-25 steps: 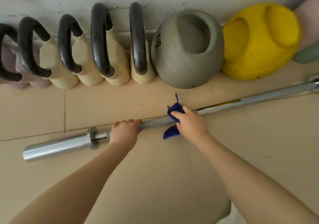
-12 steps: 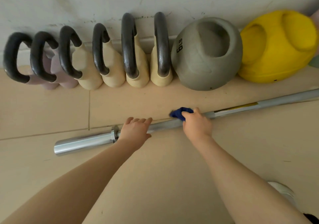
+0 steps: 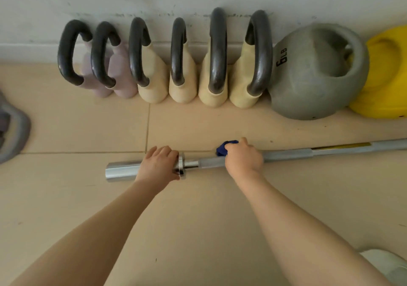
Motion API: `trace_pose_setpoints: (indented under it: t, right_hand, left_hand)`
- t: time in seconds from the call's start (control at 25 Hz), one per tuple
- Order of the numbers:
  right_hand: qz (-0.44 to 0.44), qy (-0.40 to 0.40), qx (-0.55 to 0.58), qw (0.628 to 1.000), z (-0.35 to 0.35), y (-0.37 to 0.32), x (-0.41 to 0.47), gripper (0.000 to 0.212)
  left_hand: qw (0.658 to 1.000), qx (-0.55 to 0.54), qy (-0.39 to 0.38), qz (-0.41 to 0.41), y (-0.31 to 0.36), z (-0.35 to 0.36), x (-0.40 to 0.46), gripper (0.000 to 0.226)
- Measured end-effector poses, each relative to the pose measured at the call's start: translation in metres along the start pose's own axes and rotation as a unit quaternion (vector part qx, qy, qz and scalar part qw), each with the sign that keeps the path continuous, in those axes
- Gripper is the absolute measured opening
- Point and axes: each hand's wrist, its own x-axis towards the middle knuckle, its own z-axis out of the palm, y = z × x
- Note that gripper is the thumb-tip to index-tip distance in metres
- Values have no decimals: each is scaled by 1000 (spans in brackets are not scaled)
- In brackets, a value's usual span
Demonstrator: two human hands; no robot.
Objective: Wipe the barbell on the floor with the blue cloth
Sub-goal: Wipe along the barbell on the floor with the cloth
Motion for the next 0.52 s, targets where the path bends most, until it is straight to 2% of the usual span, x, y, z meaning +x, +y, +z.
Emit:
trace_pose_setpoints:
  t: [0.12, 0.2, 0.28, 0.4, 0.44, 0.52]
  right_hand:
    - [-119, 6, 8, 993, 23, -53, -26, 36]
    - [-149, 13, 0, 989, 23, -45, -22, 42]
    - [-114, 25, -33, 993, 13, -12, -6, 38]
    - [32, 97, -16, 995, 11, 13, 1, 36]
    - [31, 95, 1, 995, 16, 3, -2, 38]
    - [-29, 64, 6, 997, 28, -24, -14, 47]
  left_hand:
    - [1000, -24, -10, -7, -4, -2, 7, 65]
    - [999, -47, -9, -9, -7, -4, 9, 61]
    - [996, -84, 6, -19, -10, -6, 10, 54]
    - [992, -111, 67, 2, -1, -4, 7, 61]
    - [992, -91, 74, 36, 7, -2, 6, 66]
    - [994, -51, 57, 83, 27, 6, 5, 71]
